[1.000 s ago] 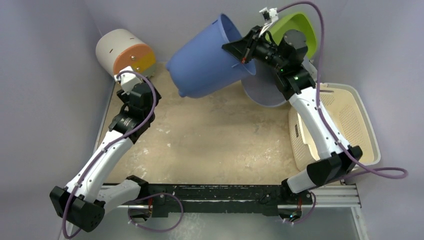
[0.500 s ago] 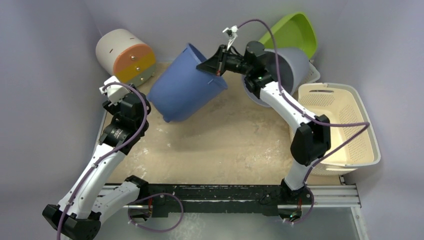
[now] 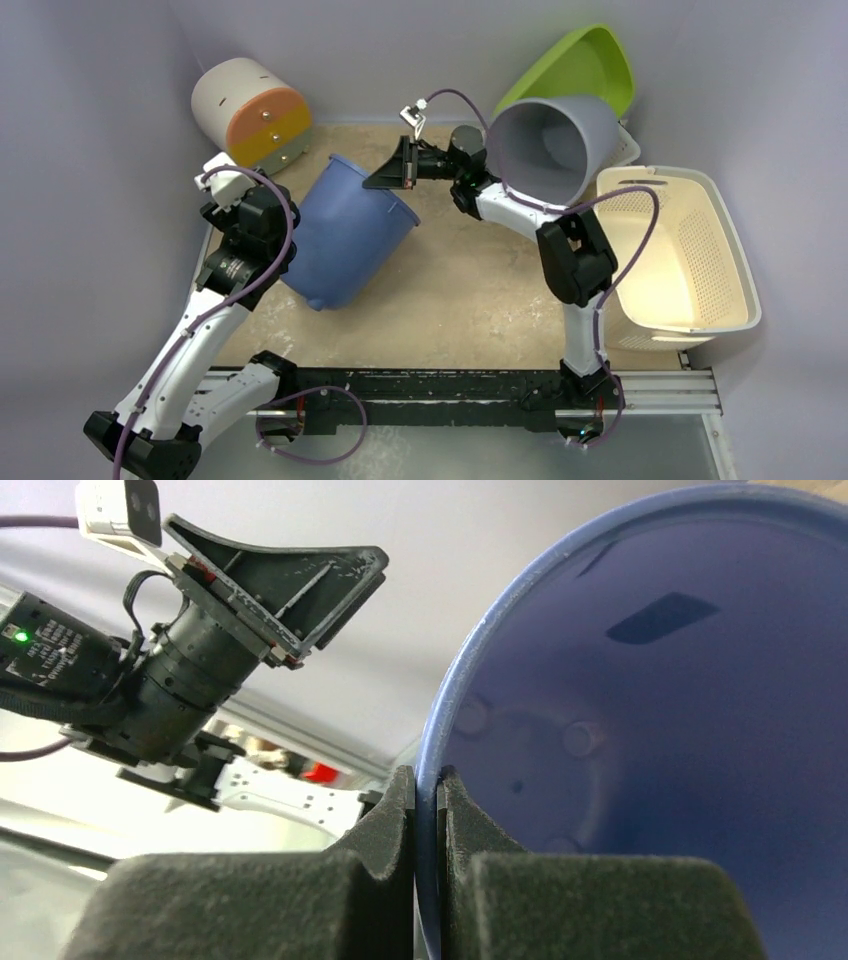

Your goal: Turn the large container upside down

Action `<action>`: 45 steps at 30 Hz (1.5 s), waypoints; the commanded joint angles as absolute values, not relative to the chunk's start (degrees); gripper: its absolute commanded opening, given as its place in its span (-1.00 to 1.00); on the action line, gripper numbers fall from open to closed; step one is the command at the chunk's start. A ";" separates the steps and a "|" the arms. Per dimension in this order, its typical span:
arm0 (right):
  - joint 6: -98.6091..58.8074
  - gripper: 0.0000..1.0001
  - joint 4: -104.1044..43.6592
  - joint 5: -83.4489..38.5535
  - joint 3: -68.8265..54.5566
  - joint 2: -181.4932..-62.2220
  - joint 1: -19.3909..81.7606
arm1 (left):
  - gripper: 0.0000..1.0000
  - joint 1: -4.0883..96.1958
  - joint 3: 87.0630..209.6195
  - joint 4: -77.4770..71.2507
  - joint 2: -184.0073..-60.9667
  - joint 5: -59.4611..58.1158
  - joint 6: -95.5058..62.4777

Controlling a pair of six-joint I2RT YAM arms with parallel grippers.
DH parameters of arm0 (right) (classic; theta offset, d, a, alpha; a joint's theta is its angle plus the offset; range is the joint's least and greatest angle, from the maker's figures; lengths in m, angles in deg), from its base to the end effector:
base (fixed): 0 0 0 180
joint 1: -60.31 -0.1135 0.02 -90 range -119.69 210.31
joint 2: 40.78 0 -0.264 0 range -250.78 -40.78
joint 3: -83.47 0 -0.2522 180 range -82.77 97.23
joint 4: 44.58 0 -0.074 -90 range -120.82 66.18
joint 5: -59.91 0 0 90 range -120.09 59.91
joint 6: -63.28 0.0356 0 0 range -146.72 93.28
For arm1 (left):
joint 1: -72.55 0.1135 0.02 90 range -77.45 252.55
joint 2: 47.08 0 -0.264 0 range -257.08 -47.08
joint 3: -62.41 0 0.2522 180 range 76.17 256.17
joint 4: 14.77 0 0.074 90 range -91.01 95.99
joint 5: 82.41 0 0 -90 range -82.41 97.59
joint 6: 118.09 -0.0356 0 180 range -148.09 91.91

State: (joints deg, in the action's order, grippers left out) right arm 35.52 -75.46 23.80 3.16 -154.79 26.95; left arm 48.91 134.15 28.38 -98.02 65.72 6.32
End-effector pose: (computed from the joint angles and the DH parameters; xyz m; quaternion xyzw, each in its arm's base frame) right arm 0.3708 0.2785 0.3194 -0.2188 0.6067 0.7113 0.2793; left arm 0.1727 -0.0426 0.3728 -0.3374 0.6975 0.1168 0.6213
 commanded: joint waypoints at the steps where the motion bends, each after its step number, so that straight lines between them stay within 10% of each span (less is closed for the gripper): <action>1: 52.03 -1.00 -98.92 28.57 2.31 -157.90 27.63 | 0.32 49.33 137.87 26.79 -98.44 67.40 4.12; 12: 77.88 -1.00 -127.71 26.07 0.68 -173.11 29.95 | 0.32 49.34 140.44 25.52 -101.00 67.87 1.21; 45: 16.08 -1.00 -42.97 5.70 -1.05 -167.16 39.92 | 0.32 49.30 141.07 23.25 -103.26 66.10 -0.04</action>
State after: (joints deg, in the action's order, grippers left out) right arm 34.56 -66.28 13.00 2.27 -164.30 40.56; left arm 48.91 139.72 25.60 -103.88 66.31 0.24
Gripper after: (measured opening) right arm 0.040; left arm 0.659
